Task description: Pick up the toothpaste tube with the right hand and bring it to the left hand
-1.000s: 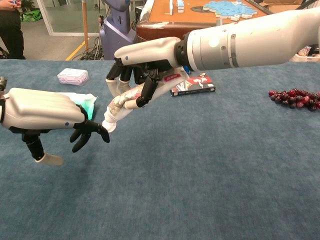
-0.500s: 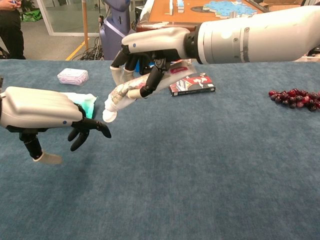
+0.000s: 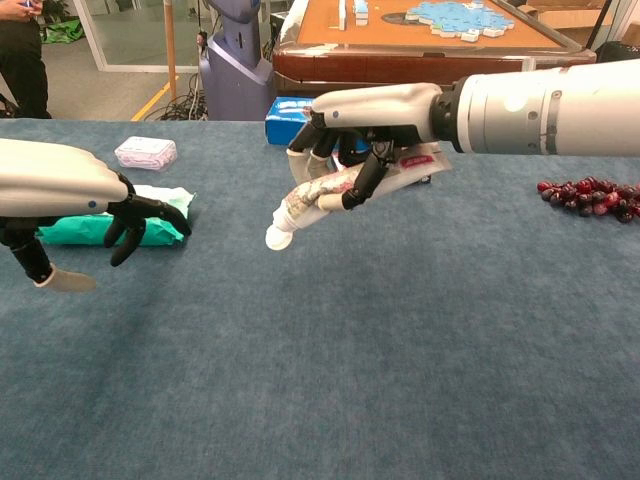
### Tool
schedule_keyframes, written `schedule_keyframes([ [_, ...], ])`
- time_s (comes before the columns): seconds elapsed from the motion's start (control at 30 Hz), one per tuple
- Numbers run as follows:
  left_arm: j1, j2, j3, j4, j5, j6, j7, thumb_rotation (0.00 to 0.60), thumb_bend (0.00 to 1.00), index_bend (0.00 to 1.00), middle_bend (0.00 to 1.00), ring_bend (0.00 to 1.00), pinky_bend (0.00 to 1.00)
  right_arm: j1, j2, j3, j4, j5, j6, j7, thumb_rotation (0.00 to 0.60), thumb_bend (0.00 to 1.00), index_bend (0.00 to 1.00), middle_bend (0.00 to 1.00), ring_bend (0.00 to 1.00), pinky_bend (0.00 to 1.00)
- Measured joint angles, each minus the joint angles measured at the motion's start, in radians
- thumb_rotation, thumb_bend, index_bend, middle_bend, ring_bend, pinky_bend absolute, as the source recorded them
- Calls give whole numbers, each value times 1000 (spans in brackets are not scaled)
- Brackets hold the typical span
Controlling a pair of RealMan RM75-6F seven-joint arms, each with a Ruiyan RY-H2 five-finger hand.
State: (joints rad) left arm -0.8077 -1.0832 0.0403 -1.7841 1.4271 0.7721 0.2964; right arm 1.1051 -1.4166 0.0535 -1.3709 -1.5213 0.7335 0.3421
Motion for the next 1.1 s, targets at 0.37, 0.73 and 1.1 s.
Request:
schedule_keyframes([
  [0.37,24,30,-2,-28,-21,22,28,600,270,120,481,426,179,-9,-30,-10,28,38,-53,-112,600,308,394,417,404,376],
  [0.73,43,33,-7,-25,-28,38,25,600,270,120,481,425,179,-28,-1,36,-36,142,-52,-280,600,35,16,119,175,242],
  [1.1,131,17,-29,23,-76,177,-25,600,270,120,464,418,179,-175,152,50,-165,231,125,-395,600,158,0,168,178,240],
])
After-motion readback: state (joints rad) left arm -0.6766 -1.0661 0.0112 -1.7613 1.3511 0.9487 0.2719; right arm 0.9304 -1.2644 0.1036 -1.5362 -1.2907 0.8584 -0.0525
